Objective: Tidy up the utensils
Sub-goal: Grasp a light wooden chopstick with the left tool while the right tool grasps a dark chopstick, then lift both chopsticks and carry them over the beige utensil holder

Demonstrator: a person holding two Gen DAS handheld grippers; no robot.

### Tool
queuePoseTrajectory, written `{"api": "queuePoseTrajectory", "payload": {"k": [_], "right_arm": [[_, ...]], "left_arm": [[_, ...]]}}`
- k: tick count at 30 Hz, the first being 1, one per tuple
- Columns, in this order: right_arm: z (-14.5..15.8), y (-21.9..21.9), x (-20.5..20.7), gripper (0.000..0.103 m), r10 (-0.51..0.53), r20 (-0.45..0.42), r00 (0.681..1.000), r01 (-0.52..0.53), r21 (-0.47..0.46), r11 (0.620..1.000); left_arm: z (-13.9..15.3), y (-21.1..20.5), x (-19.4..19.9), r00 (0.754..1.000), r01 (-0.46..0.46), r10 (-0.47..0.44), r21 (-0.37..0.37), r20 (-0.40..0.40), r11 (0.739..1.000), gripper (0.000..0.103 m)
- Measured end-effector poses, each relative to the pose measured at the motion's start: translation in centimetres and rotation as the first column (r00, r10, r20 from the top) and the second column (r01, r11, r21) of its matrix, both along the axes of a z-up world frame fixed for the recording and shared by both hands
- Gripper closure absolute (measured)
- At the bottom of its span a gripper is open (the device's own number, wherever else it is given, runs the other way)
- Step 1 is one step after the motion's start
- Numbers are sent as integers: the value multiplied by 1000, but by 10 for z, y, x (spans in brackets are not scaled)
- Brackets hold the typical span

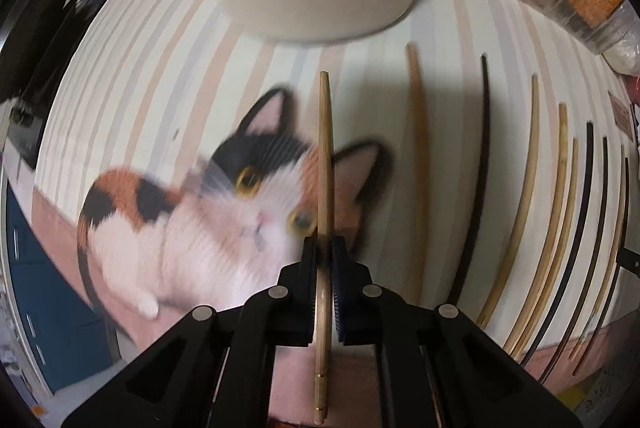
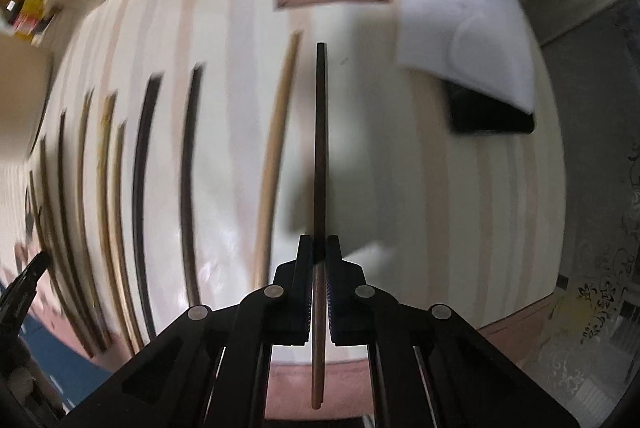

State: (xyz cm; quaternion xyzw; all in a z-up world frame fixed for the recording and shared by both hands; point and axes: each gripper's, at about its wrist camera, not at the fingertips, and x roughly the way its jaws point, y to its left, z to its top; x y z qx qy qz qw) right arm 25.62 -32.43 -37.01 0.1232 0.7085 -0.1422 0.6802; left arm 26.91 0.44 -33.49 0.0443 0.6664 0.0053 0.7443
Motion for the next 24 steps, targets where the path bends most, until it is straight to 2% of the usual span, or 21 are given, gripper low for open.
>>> {"api": "queuePoseTrajectory", "payload": {"k": [6,11,14,17,22,24], "right_arm": [[-4,19,-21,97,76,-40,996,-75,35,997],[-7,25,-20,97,111,-66,992,-109,39,993],[-6,23,-13,96,91,-95,991,-86,55,995],[-8,14,-4,96,85,-90,992,-83,28,996],[-9,10,11,92,75,-104,992,-75,8,997],[-19,12,14,91,81,-112,990,-81,1,997]], "left_arm": [[-3,16,-49,999,-11,11,-8,-42,1000,98],[-7,21,-60,999,-5,4,-24,-43,1000,98],[-8,20,-47,999,-8,5,-50,-54,999,98],[-6,32,-32,998,0,-4,-65,-62,998,97],[-6,35,-16,998,11,-15,-66,-62,998,97],[-6,37,-13,998,20,-24,-61,-63,998,98]]}}
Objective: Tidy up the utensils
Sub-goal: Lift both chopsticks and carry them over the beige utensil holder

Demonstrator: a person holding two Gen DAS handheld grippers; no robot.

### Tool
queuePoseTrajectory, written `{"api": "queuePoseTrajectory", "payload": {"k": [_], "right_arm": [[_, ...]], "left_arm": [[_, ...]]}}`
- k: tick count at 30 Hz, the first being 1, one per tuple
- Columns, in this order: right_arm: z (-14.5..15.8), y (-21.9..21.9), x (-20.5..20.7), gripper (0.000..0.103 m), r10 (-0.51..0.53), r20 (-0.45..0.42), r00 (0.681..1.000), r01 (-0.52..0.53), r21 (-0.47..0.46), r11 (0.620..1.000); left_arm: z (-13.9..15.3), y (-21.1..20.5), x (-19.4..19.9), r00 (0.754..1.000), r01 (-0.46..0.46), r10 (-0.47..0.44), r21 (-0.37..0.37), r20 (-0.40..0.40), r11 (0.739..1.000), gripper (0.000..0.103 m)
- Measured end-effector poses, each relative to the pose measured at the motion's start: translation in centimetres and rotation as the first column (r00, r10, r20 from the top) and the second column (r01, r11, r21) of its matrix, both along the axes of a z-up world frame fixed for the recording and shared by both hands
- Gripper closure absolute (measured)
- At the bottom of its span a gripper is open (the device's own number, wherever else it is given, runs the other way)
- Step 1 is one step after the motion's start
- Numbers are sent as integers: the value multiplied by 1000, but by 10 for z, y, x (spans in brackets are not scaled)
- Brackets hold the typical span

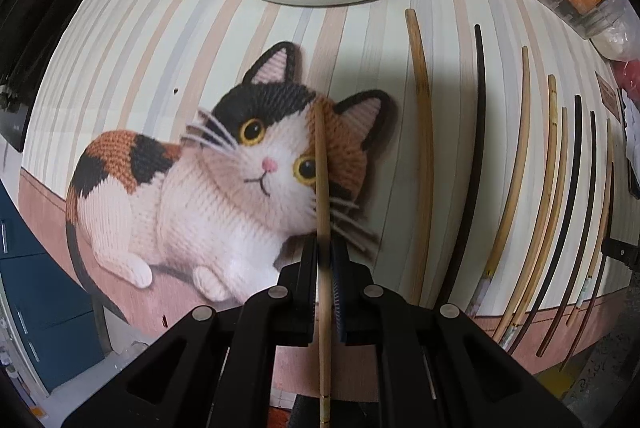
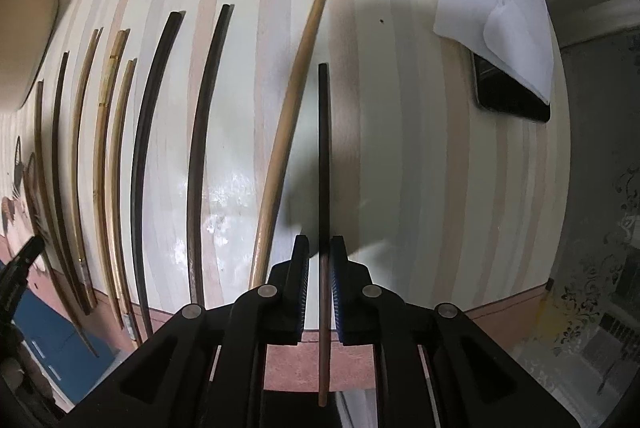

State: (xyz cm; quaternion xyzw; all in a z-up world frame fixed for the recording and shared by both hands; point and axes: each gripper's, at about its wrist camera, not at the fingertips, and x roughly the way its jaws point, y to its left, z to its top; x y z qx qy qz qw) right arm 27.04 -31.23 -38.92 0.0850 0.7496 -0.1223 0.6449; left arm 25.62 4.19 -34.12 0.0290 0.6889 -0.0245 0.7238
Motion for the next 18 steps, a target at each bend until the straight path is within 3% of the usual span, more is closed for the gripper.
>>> {"api": "queuePoseTrajectory", "payload": {"k": [5,7,8,18], "right_arm": [[-9,3,17,93,-24,13,1000,23,8,1000],[-10,-3,12,98,-18,37,999,18,3,1000],[-9,-5,10,98,-24,56,998,24,8,1000],[53,-9,-40,98,-57,220,974,47,50,998]], "left_arm": [[-2,3,6,999,30,-31,12,23,999,98],[1,8,5,999,14,-16,30,50,999,98],[5,-9,8,998,7,-9,33,62,999,98],[76,7,-16,981,-46,48,-17,187,999,99]]}}
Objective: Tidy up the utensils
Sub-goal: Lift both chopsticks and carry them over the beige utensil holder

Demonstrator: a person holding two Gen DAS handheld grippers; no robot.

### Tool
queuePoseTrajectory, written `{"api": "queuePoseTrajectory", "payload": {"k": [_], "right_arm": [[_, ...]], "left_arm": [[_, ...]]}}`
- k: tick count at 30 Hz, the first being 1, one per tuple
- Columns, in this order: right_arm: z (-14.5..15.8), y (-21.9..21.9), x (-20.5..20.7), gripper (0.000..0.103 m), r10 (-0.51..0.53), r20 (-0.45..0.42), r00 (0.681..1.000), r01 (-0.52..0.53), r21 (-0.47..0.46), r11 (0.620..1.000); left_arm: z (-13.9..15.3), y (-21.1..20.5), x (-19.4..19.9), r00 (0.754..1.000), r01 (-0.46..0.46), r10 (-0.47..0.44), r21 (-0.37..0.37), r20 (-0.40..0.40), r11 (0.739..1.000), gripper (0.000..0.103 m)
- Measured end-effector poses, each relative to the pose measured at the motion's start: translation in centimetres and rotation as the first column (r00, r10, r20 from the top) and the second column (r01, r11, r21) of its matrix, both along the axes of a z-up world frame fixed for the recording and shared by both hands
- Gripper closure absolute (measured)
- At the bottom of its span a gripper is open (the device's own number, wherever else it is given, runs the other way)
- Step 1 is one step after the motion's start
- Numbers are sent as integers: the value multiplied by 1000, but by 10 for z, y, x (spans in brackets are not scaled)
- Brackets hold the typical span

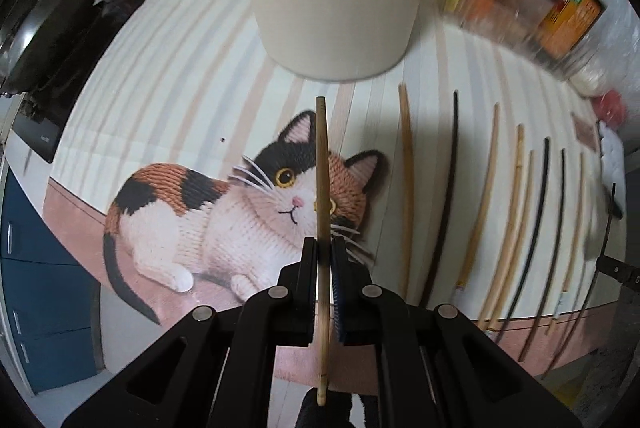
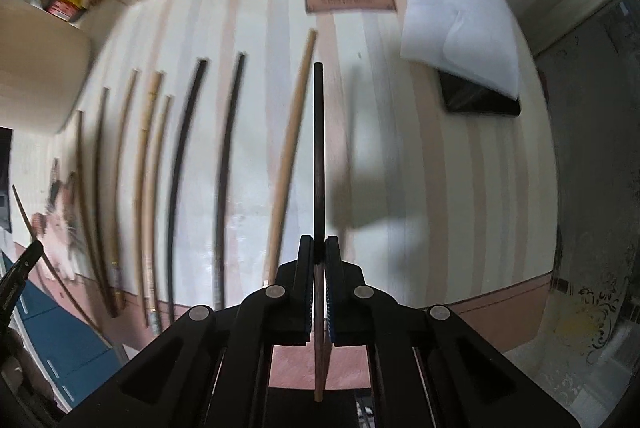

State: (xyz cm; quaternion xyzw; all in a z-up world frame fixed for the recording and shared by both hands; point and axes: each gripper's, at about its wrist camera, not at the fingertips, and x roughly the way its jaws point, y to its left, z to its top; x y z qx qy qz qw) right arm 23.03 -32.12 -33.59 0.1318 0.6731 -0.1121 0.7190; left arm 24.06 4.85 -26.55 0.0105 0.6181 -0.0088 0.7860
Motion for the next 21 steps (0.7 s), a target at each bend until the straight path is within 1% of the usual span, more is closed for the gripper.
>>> {"api": "queuePoseTrajectory", "payload": {"k": [4,6,7,8,9,11,12,13,16,19,21], "right_arm": [[33,15,-14,98,16,77,997,-17,15,1000],[49,21,-19,98,28,115,993,-30,21,999],[52,23,-17,98,33,128,991,-36,21,999],[61,27,-18,98,42,150,988,-47,25,999],[65,28,-13,98,47,167,985,-53,32,998],[72,33,-4,98,57,198,979,-65,37,997],[81,37,-3,98,67,218,974,-78,41,996],[82,38,-1,98,71,230,971,-83,43,996],[107,45,3,98,92,284,954,-112,54,992],[115,57,17,98,115,329,937,-139,51,989],[130,62,23,98,128,368,921,-161,61,985]], "left_arm": [[29,4,-14,999,-16,17,-25,44,1000,99],[31,-10,-9,997,-24,26,-31,69,999,99],[38,-9,-10,996,-26,29,-35,83,999,99],[41,-19,-10,995,-29,33,-37,92,999,99],[46,-21,-10,993,-32,36,-40,108,999,99],[45,-36,5,990,-42,47,-42,137,998,99],[50,-36,5,988,-46,52,-47,147,998,99],[56,-36,6,986,-48,55,-50,158,998,99],[71,-35,8,978,-56,68,-63,195,996,99],[93,-32,10,966,-70,88,-79,244,994,99],[108,-31,10,955,-80,100,-85,278,993,99]]}}
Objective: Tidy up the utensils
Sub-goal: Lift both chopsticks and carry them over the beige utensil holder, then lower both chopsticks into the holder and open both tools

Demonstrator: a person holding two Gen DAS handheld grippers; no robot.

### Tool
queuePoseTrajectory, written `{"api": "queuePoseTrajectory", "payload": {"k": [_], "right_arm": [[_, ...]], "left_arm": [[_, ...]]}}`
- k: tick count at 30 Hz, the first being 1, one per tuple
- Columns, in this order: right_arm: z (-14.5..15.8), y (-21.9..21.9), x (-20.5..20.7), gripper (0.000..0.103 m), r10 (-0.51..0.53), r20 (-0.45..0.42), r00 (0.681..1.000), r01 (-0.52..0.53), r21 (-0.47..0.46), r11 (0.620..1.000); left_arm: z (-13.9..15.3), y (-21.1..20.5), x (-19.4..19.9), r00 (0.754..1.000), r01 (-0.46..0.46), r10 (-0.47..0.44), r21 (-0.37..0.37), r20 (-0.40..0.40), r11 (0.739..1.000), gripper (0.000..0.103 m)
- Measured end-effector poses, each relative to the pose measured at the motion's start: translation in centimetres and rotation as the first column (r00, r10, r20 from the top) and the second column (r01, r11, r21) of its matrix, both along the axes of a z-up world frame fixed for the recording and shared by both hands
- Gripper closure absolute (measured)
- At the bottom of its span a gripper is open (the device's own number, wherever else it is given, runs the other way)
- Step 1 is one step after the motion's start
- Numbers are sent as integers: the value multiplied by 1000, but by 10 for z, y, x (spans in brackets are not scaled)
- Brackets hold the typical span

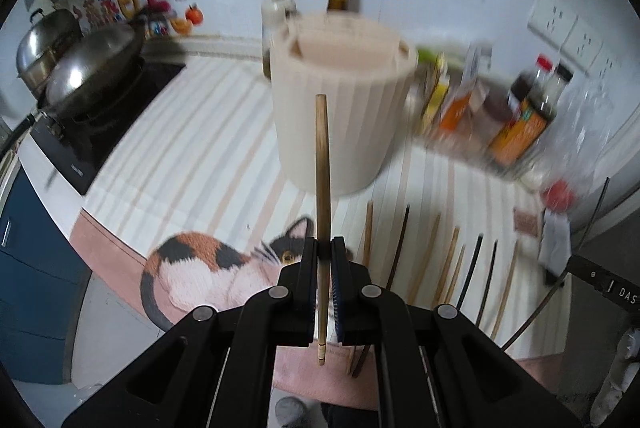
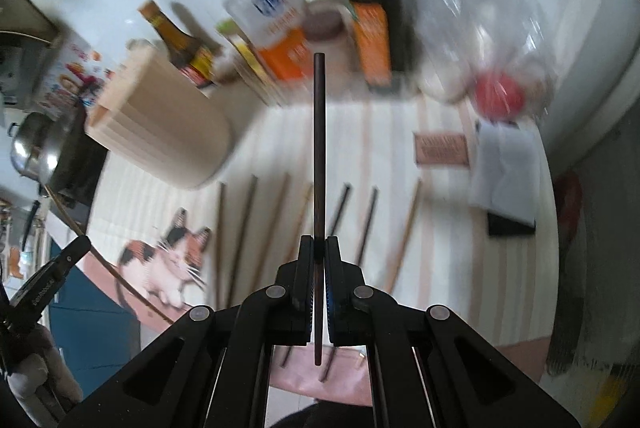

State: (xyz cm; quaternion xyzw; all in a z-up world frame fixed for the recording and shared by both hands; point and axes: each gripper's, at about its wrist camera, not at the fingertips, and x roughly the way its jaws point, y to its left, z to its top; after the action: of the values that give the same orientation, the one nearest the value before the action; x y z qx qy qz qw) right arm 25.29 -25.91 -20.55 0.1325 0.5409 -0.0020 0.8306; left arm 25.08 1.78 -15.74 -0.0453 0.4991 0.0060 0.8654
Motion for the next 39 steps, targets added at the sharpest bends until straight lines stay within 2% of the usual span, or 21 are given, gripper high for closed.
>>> {"api": "queuePoseTrajectory", "payload": {"k": [5,10,16,21,24,28,34,39], "right_arm": [[47,15,18,98,51,106,993,-56,42,998],[97,37,45,98,108,217,970,-124,61,990],[150,77,90,98,161,320,933,-184,43,982],[180,112,132,98,164,370,914,-192,39,981],[182,131,153,98,161,382,910,-187,33,982],[177,147,178,98,158,374,914,-184,35,982],[155,159,202,98,154,341,927,-181,49,982],[134,158,208,98,153,310,938,-179,59,982]], "left_arm": [[45,5,7,995,-25,28,-31,96,999,99],[89,13,26,982,-47,56,-53,183,997,99],[137,36,70,952,-102,120,-76,283,992,99],[156,55,112,937,-119,142,-88,320,989,99],[159,67,134,934,-110,140,-109,330,988,99],[149,76,160,943,-73,111,-132,314,989,99],[124,78,190,959,-3,53,-177,280,984,99],[106,77,199,969,61,-5,-217,247,974,99]]}}
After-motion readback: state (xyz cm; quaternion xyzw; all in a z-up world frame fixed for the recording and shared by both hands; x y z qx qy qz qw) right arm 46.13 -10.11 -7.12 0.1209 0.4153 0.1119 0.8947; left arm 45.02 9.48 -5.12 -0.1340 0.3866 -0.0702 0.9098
